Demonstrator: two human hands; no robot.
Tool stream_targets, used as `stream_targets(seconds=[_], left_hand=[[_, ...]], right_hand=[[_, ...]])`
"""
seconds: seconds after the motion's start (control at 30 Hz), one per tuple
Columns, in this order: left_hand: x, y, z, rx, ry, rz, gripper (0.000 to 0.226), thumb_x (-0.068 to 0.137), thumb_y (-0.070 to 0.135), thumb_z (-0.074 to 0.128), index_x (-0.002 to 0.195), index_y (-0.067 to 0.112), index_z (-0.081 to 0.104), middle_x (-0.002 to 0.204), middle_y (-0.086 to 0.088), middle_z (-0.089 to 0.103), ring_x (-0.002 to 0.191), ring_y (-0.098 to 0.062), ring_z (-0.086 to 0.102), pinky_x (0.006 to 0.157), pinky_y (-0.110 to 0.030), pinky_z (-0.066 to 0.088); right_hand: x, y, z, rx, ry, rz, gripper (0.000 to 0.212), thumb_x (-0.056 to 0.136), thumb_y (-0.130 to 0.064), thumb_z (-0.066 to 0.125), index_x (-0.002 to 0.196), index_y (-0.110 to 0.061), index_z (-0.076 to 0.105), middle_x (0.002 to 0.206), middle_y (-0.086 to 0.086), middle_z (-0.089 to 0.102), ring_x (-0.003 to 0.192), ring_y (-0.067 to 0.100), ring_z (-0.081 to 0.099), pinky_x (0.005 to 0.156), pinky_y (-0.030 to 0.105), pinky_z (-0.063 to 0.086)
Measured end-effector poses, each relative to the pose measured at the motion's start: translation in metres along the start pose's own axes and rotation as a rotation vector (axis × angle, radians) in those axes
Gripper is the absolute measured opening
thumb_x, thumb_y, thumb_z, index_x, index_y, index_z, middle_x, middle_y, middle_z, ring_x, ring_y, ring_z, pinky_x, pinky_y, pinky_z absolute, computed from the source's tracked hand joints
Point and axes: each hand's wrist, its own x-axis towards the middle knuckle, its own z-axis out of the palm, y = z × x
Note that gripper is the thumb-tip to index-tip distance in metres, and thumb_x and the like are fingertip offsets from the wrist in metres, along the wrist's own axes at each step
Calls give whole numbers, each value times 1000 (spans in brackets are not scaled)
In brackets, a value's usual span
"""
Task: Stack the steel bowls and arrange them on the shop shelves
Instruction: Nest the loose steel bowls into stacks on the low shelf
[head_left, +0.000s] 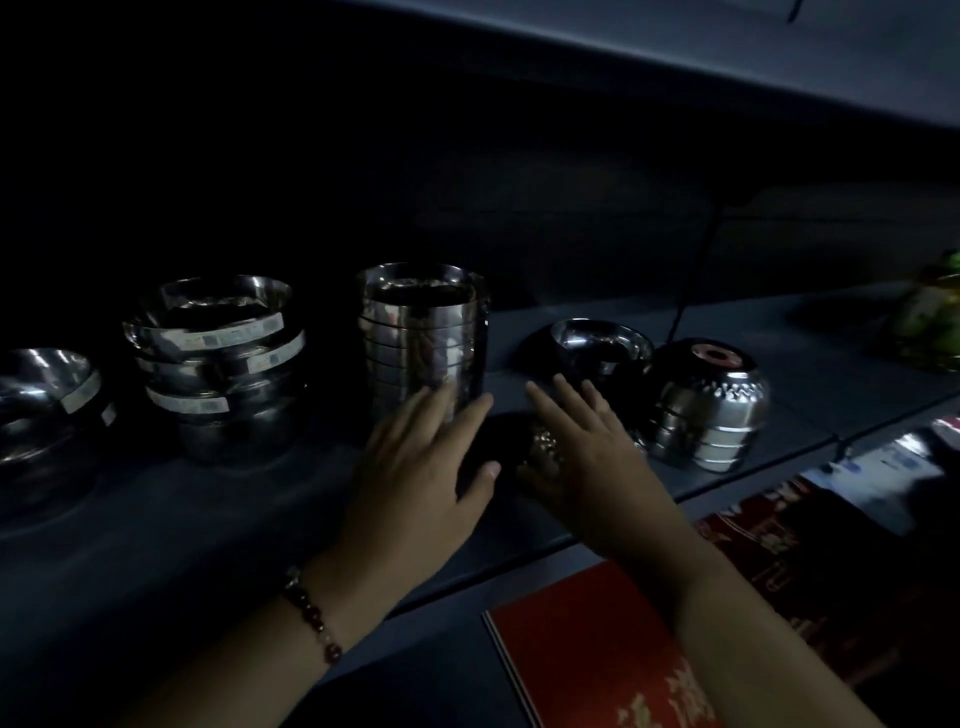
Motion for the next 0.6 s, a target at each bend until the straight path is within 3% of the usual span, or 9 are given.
stream_targets(seconds=[0.1, 0.2, 0.3, 0.43, 0.53, 0.6], left_hand=[[-1, 19, 14, -22, -118, 19, 68, 98, 52, 47, 157, 36, 17, 167, 0, 7, 153, -22, 9, 121, -36, 12], [4, 34, 30, 33, -181, 66, 71, 98, 56, 43, 158, 38, 8, 168, -1, -2, 153, -25, 6, 122, -41, 12], [10, 44, 47, 72, -230, 86, 77, 97, 59, 44, 158, 36, 3, 168, -6, -1, 153, -28, 9, 122, -43, 12], [18, 51, 66, 51, -274, 79, 93, 91, 66, 49, 157, 36, -10, 167, -11, 1, 152, -30, 13, 120, -43, 17], [23, 51, 75, 18, -326, 31, 101, 86, 70, 53, 156, 39, -14, 166, -15, 5, 152, -32, 15, 119, -45, 21], [26, 50, 79, -26, -321, 17, 104, 83, 71, 57, 156, 40, -11, 164, -16, 17, 149, -32, 23, 117, -46, 28]], right_hand=[[-22, 22, -5, -24, -21, 69, 79, 93, -46, 58, 156, -30, 12, 165, 3, 4, 152, 29, -2, 122, 39, 6], [-40, 42, -7, 30, -44, 177, 82, 92, -44, 60, 156, -34, 10, 165, 1, 3, 152, 25, -2, 122, 39, 8], [-52, 59, -6, 124, -17, 246, 88, 89, -40, 66, 156, -29, 10, 165, 2, 8, 152, 24, 10, 120, 44, 23], [-62, 72, -3, 283, -26, 352, 94, 87, -42, 67, 157, -30, 6, 165, -1, 13, 144, 16, 33, 108, 27, 35], [-62, 76, 1, 354, -42, 372, 94, 89, -42, 67, 157, -31, 3, 160, -4, 28, 113, -3, 49, 94, 18, 37], [-61, 76, 2, 387, -56, 374, 94, 89, -42, 66, 157, -31, 2, 158, -5, 32, 108, -4, 50, 96, 20, 39]])
